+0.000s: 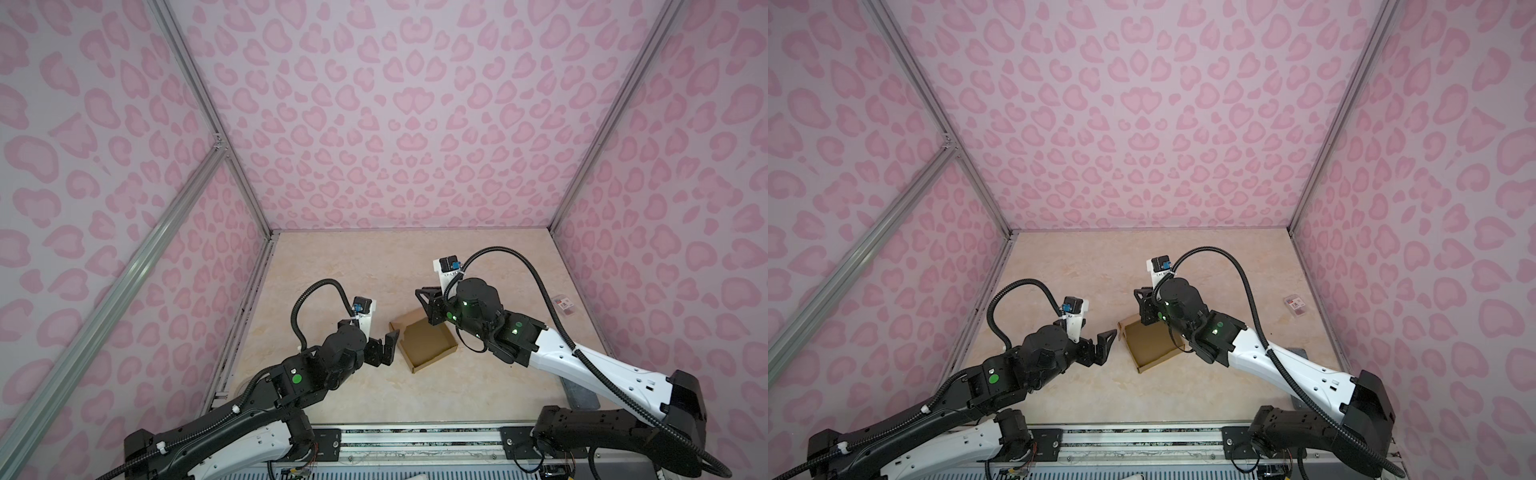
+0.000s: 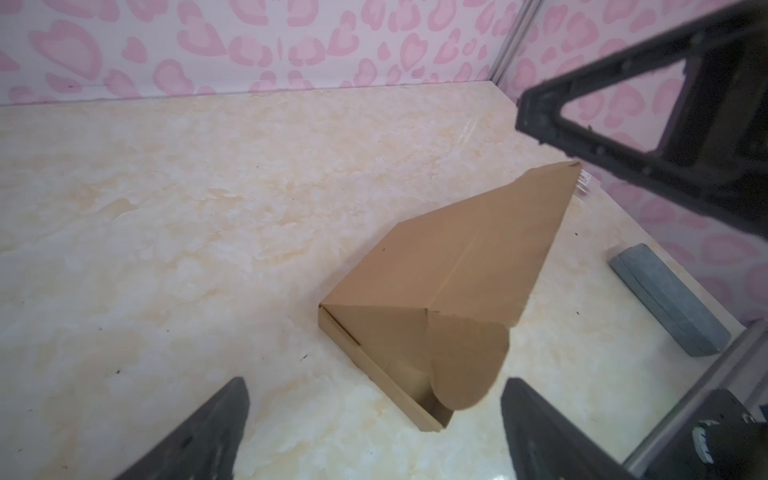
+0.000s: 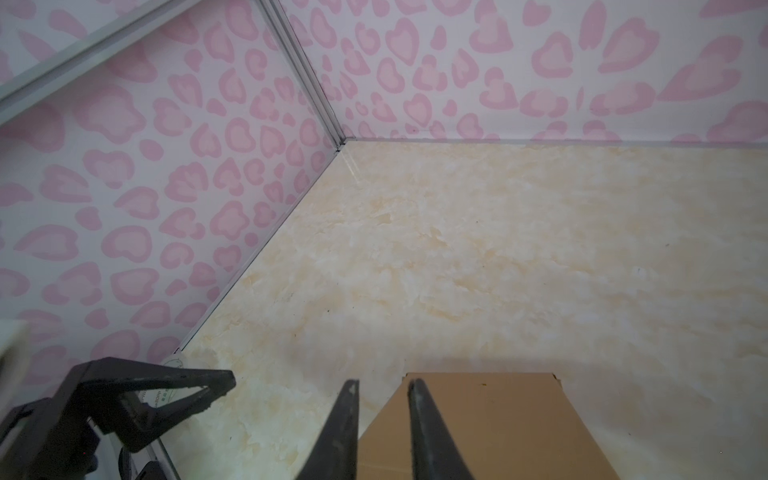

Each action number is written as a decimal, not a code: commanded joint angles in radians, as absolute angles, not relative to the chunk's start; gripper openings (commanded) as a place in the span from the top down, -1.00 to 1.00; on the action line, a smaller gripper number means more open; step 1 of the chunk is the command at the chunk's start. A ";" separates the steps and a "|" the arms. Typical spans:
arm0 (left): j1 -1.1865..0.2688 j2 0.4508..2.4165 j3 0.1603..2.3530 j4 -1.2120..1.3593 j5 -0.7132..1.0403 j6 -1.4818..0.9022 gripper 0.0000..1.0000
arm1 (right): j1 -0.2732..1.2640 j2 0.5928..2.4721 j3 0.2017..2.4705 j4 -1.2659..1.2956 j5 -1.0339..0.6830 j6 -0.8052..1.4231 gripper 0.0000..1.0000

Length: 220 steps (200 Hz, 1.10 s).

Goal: Fold the paper box

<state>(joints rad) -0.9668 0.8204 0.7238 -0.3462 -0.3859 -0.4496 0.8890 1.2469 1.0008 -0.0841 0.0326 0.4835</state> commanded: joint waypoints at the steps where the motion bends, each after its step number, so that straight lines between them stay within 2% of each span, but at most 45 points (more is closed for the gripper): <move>1: -0.899 0.843 0.755 -0.374 -0.387 -0.442 -0.94 | 0.875 1.274 1.000 -0.072 -0.079 0.503 0.53; 51: -0.759 0.867 0.761 -0.348 -0.294 -0.457 -0.94 | 0.870 1.297 0.943 -0.055 -0.107 0.523 0.55; 220: -0.746 0.957 0.631 -0.305 -0.084 -0.652 -0.94 | 0.952 1.306 0.590 0.134 -0.032 0.684 0.58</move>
